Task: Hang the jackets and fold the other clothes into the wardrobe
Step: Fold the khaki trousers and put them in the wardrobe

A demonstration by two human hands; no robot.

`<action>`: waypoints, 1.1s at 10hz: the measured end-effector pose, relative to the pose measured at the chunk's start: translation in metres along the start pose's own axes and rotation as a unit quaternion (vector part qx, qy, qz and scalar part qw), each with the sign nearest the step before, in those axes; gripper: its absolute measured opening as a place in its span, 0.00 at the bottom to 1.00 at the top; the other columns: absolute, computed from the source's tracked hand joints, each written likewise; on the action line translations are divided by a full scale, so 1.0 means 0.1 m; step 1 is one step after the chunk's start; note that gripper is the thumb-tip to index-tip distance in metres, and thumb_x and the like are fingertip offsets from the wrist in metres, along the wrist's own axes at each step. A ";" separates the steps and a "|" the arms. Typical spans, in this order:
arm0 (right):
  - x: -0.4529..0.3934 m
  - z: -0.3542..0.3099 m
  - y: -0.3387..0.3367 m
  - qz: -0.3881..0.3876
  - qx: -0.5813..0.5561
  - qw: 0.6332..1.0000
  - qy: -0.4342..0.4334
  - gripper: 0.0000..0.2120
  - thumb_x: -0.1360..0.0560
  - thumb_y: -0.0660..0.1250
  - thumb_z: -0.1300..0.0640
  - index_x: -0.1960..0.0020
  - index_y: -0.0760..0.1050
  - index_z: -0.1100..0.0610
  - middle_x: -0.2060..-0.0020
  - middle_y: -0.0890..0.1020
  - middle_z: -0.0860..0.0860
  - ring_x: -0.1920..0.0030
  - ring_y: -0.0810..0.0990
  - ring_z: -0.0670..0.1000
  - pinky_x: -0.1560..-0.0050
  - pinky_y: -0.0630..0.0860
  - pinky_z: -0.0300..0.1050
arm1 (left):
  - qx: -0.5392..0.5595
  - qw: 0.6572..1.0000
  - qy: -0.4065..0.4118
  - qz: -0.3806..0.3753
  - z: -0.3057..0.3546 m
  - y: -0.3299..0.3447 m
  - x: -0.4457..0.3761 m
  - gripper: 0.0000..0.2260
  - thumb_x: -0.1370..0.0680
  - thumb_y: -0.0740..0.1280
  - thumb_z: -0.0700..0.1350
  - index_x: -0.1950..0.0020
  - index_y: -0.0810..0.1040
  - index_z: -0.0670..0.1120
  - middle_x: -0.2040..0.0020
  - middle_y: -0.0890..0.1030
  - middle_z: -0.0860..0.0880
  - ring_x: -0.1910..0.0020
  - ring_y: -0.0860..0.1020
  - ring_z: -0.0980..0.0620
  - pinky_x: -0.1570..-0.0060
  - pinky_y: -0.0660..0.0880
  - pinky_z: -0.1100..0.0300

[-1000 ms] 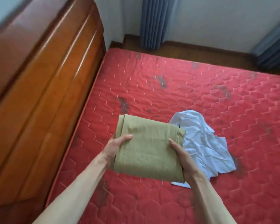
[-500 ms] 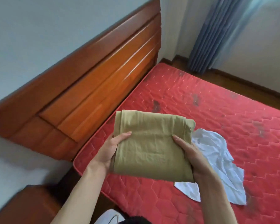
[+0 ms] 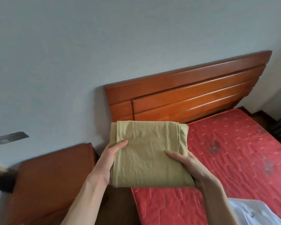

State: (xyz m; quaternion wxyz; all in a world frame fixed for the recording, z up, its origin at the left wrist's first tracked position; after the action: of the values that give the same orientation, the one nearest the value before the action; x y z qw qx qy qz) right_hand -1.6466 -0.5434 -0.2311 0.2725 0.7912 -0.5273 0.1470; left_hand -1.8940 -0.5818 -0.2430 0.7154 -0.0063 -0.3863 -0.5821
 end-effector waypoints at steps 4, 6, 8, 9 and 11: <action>-0.97 0.15 2.78 -0.180 0.088 0.978 0.059 0.30 0.31 0.83 0.46 0.33 0.79 0.53 0.39 0.85 0.58 0.39 0.85 0.62 0.46 0.84 0.56 | 0.016 0.972 0.114 0.207 0.91 -2.72 0.90 0.33 0.32 0.74 0.74 0.32 0.81 0.58 0.35 0.84 0.50 0.36 0.82 0.45 0.34 0.76 0.39; -1.26 0.44 4.22 -0.261 0.128 0.954 0.072 0.28 0.30 0.83 0.49 0.33 0.81 0.58 0.38 0.84 0.62 0.39 0.84 0.66 0.44 0.83 0.58 | 0.099 0.943 0.136 0.286 1.01 -3.88 1.47 0.36 0.35 0.77 0.72 0.32 0.81 0.56 0.36 0.84 0.49 0.37 0.83 0.43 0.33 0.76 0.38; -1.38 0.71 5.41 -0.320 0.164 0.928 0.095 0.22 0.32 0.82 0.51 0.41 0.85 0.59 0.46 0.87 0.62 0.51 0.89 0.62 0.59 0.85 0.50 | 0.174 0.930 0.138 0.293 1.35 -4.48 2.11 0.23 0.27 0.75 0.64 0.38 0.86 0.52 0.38 0.85 0.44 0.40 0.85 0.41 0.39 0.79 0.42; -1.45 0.79 5.84 -0.340 0.163 0.921 0.095 0.21 0.31 0.83 0.50 0.41 0.86 0.55 0.41 0.86 0.61 0.43 0.86 0.63 0.52 0.85 0.51 | 0.184 0.919 0.149 0.315 1.58 -4.76 2.32 0.19 0.26 0.73 0.63 0.41 0.87 0.52 0.40 0.86 0.43 0.42 0.85 0.41 0.43 0.81 0.45; -1.77 0.85 6.48 -0.380 0.170 0.903 0.106 0.21 0.26 0.80 0.50 0.36 0.83 0.56 0.37 0.84 0.62 0.38 0.84 0.65 0.46 0.84 0.55 | 0.195 0.891 0.188 0.365 1.91 -5.17 2.47 0.22 0.27 0.73 0.61 0.40 0.87 0.48 0.41 0.86 0.42 0.43 0.85 0.41 0.53 0.85 0.50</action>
State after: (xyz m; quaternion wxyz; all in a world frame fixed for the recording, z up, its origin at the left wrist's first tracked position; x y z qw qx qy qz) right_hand -2.3152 -0.6511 -0.2125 0.2233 0.9458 -0.1216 0.2021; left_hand -2.4255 -0.8656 -0.1985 0.9237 0.1022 -0.3205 -0.1833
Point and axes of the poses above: each hand's wrist, its own x-axis away from the middle knuckle, its own y-axis out of the palm, z = x × y, the point moved 9 cm from there along -x, towards the middle knuckle
